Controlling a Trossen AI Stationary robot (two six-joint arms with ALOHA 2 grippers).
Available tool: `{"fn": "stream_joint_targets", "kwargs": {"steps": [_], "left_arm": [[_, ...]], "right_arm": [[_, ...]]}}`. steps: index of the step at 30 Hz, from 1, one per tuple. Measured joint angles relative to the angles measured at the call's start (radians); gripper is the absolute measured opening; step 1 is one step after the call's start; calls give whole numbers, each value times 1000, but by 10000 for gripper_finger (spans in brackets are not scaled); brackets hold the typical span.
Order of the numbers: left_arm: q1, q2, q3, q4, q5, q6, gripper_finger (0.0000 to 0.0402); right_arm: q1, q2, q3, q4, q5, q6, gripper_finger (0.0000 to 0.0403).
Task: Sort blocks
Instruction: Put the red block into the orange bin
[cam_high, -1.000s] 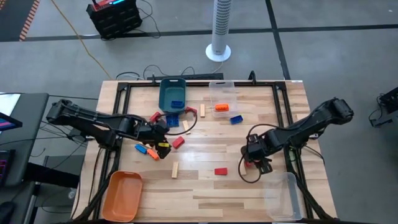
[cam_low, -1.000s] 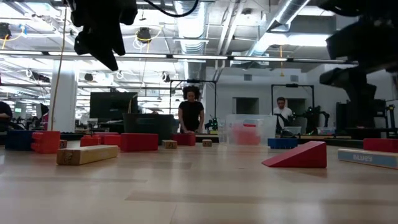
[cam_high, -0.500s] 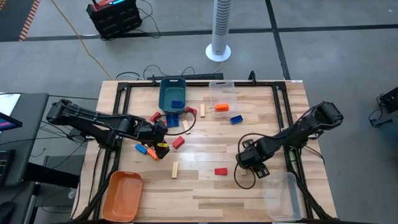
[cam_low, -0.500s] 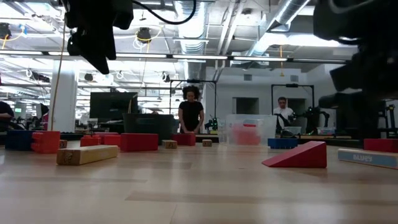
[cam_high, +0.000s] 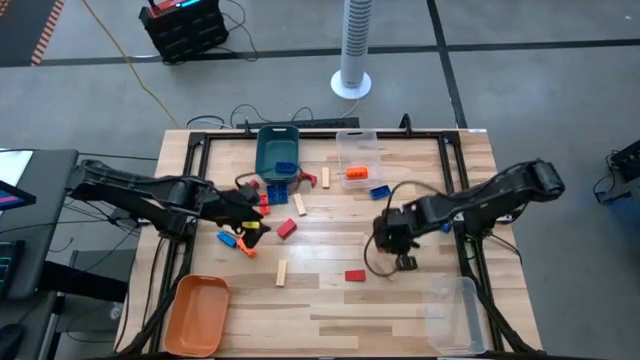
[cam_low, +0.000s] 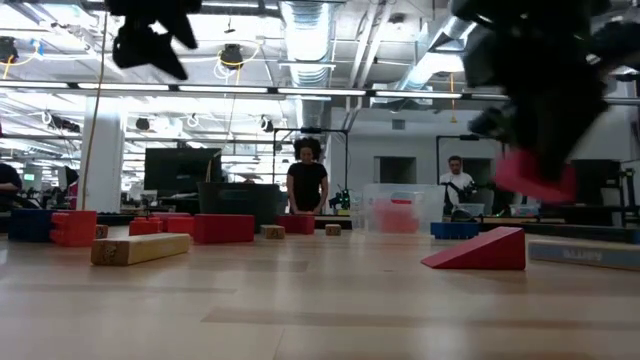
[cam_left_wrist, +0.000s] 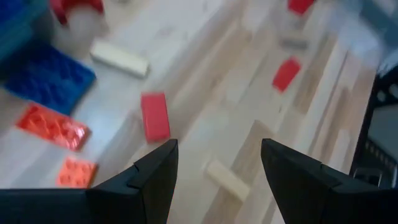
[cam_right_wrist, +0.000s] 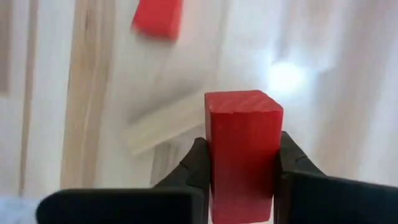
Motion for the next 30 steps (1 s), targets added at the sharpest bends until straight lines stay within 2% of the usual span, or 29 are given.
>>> {"fn": "stream_joint_targets", "kwargs": {"steps": [3,6,10,14,18,21,25,30], "left_arm": [[12,-21,0,91,-16,36,224],[12,0,1,254,-15,121,224],[14,84,1,465,-15,252,224],[26,146,23,612,-17,342,224],[42,190,96,635,-23,426,224],[53,226,153,586,-23,468,224],[69,276,201,529,-23,468,224],[74,333,250,555,-19,491,224]], "right_arm": [[-74,-61,31,64,0,3,75],[-138,-83,74,142,0,26,87],[-193,-57,185,305,-1,52,91],[-210,7,338,333,-1,72,92],[-201,49,448,353,-2,72,93],[-200,60,500,384,-7,77,93],[-204,56,548,436,-6,78,94],[-198,58,559,530,-6,84,94]]}}
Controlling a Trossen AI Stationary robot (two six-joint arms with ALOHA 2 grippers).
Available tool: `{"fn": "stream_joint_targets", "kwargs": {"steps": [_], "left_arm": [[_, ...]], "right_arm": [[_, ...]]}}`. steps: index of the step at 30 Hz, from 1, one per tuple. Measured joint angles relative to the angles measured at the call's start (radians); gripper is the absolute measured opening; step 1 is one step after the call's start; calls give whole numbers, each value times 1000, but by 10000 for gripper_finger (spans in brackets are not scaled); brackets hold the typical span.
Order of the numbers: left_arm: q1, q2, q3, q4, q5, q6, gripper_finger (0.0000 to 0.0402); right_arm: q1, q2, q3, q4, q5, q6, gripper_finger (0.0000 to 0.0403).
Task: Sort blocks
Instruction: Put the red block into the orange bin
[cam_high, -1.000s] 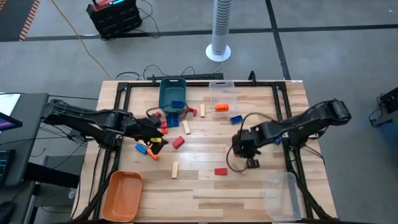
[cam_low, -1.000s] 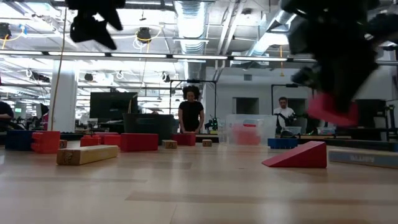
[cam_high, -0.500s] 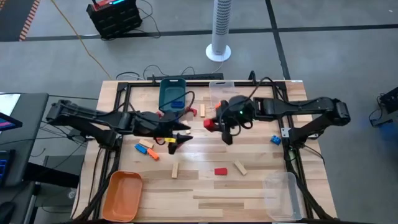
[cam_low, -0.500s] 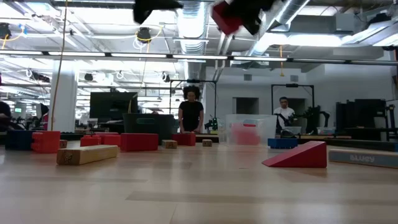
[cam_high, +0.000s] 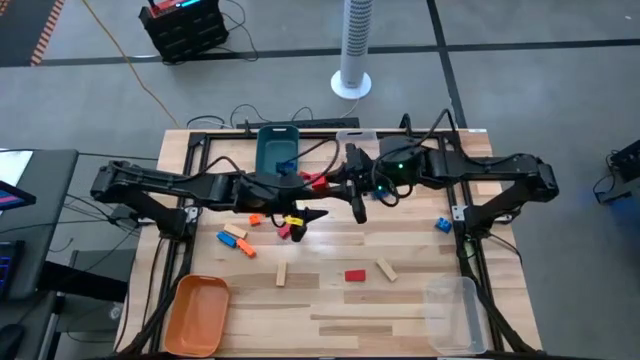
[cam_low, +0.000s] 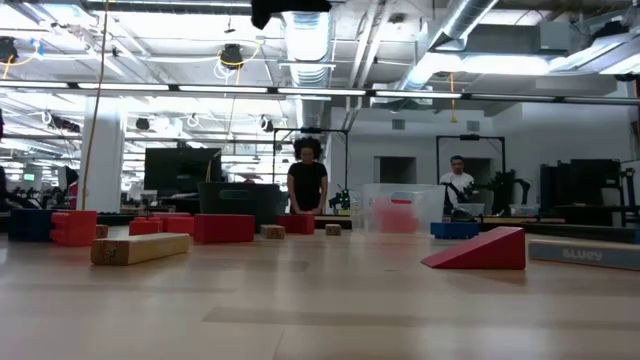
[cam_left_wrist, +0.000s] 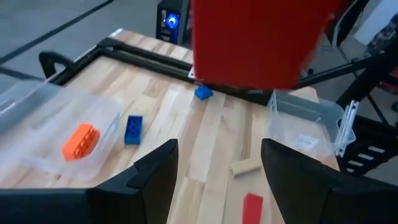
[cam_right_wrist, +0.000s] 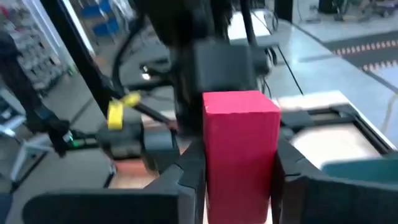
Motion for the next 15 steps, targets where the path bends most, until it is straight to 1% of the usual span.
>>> {"fn": "stream_joint_targets", "kwargs": {"steps": [5,10,15], "left_arm": [[0,30,44,50,0,38,224],[-1,11,52,172,-51,119,224],[-2,-2,51,259,-51,166,223]], "right_arm": [[11,0,0,28,0,22,94],[27,0,0,36,4,42,95],[32,-3,0,90,5,50,95]]}}
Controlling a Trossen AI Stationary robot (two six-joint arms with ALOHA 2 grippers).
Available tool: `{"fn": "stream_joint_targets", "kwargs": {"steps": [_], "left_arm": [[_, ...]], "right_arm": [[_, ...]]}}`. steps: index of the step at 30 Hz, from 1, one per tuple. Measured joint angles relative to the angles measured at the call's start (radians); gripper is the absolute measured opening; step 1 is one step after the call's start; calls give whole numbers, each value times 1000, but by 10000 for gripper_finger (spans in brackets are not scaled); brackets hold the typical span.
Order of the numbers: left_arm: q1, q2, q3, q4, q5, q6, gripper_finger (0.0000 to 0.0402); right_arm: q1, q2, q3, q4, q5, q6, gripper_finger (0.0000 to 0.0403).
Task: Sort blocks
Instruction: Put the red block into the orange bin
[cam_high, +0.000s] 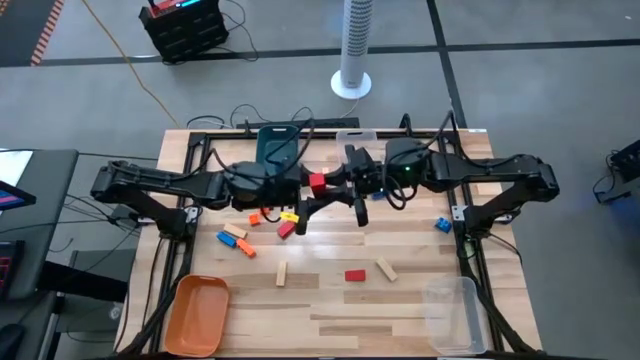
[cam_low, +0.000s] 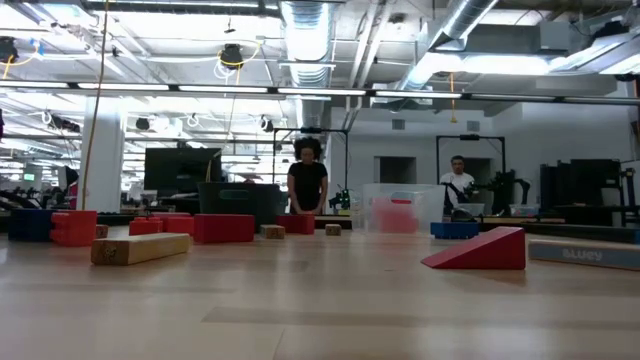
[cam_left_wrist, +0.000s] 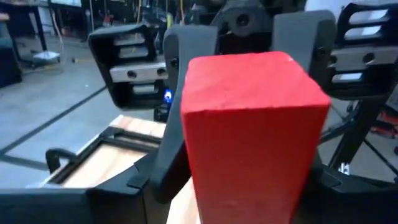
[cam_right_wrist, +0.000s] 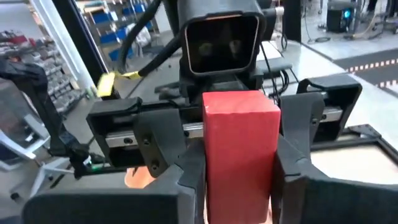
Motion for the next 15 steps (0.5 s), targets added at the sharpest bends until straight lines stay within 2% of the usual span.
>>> {"fn": "stream_joint_targets", "kwargs": {"steps": [4,8,10,15], "left_arm": [[0,-6,0,0,0,-25,198],[-1,-5,-2,7,17,-49,143],[-2,-5,-3,12,18,-53,122],[0,-4,-3,-28,17,-56,122]], "right_arm": [[-1,0,0,18,0,16,96],[5,-1,1,-13,-6,23,110],[9,-2,3,-23,-3,40,127],[7,-1,2,-30,2,54,201]]}}
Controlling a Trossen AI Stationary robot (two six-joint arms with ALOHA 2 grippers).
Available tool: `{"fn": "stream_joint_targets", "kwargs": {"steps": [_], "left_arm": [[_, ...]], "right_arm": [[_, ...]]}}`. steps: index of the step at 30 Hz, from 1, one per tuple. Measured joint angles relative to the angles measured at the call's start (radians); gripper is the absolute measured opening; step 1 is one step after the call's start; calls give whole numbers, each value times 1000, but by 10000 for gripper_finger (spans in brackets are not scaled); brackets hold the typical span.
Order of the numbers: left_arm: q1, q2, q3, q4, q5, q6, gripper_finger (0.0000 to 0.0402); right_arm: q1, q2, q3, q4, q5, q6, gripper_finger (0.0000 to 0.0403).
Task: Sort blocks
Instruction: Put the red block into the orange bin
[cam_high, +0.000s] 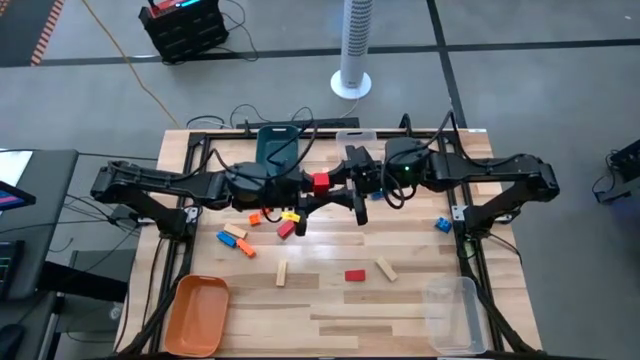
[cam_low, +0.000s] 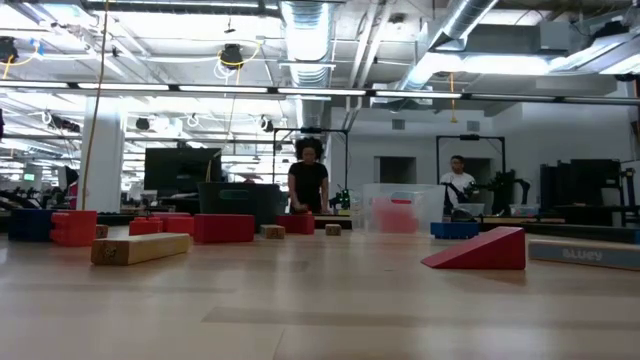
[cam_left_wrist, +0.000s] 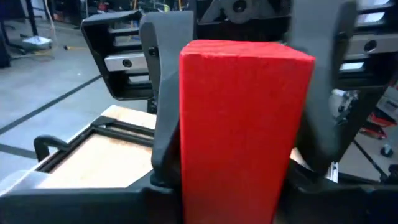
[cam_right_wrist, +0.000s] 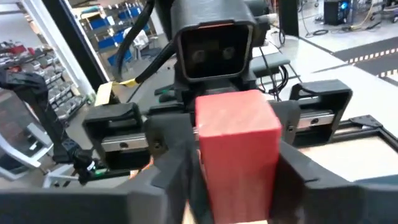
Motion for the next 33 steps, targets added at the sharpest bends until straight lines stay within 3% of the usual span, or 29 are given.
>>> {"fn": "stream_joint_targets", "kwargs": {"steps": [6,14,20,25,33], "left_arm": [[1,-55,1,-140,17,-89,122],[-10,-255,2,-564,135,-302,122],[-44,-351,2,-914,263,-551,122],[-208,-365,1,-1097,307,-791,126],[-564,-270,-13,-1169,352,-1197,131]], "right_arm": [[-41,-33,-3,-105,-7,-3,264],[-126,-169,-2,-386,17,-63,270],[-187,-197,-2,-440,26,-94,270],[-219,-179,-2,-444,28,-109,270],[-250,-139,-3,-452,30,-110,270]]}}
